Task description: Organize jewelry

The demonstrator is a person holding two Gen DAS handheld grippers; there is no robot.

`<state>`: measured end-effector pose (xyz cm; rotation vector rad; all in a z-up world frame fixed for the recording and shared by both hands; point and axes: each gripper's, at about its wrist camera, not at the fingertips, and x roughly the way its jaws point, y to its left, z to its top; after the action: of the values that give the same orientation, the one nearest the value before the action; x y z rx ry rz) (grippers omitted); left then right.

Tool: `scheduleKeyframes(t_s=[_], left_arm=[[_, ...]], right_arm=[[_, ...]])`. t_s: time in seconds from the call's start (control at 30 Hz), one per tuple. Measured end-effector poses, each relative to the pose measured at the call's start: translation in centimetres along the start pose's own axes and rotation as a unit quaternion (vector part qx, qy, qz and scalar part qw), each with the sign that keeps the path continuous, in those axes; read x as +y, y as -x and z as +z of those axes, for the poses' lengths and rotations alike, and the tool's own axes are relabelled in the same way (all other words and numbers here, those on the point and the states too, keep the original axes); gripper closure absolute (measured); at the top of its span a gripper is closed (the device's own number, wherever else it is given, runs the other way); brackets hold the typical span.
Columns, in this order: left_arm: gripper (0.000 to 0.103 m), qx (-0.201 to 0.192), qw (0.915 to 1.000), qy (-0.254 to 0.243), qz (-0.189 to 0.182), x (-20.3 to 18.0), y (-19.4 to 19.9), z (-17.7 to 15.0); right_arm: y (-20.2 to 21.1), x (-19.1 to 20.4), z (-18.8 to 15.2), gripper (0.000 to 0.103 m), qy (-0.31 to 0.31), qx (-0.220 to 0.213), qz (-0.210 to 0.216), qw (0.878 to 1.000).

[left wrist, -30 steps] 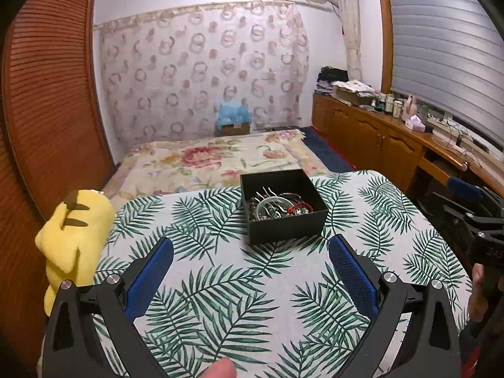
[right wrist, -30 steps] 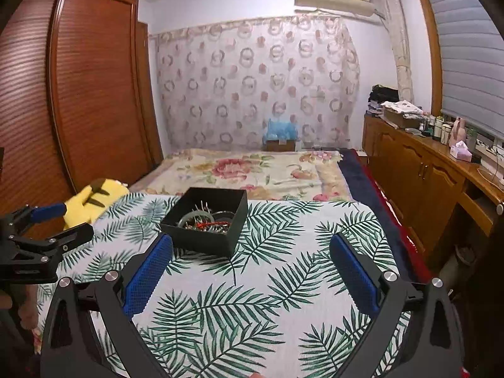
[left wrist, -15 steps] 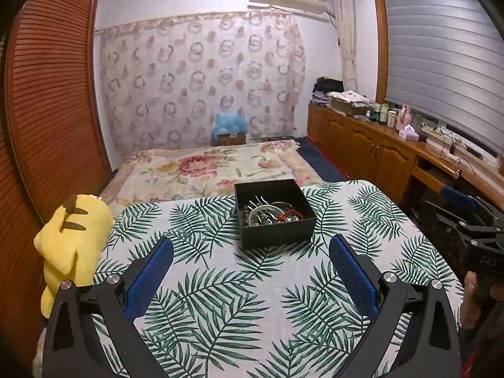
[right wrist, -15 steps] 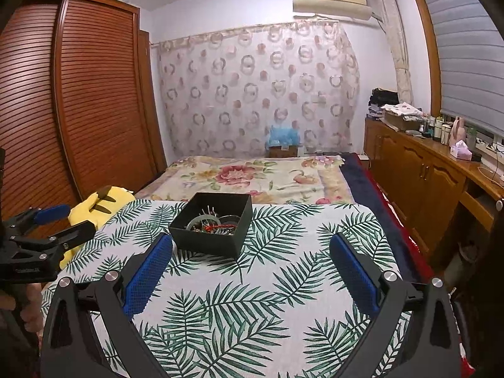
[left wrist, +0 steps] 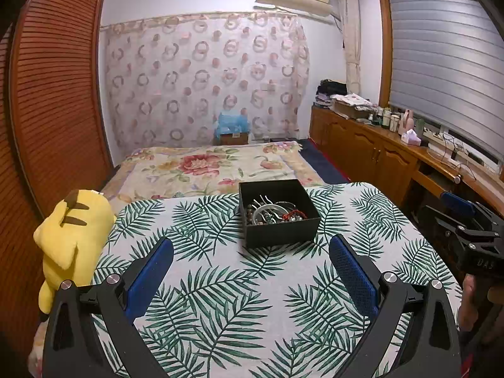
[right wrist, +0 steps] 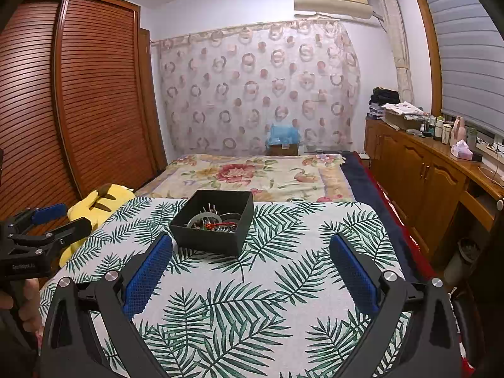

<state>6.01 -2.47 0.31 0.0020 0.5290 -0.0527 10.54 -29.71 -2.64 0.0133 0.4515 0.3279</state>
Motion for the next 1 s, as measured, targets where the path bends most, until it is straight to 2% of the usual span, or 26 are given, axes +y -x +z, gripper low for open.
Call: scheduleKeyframes(t_s=[1.0], left_arm=[[0.008,-0.002,1.0000,0.001,-0.001,0.31,0.17,-0.07]], right_arm=[[-0.10,0.53,-0.12,0.003,0.001,-0.001,0.000,1.000]])
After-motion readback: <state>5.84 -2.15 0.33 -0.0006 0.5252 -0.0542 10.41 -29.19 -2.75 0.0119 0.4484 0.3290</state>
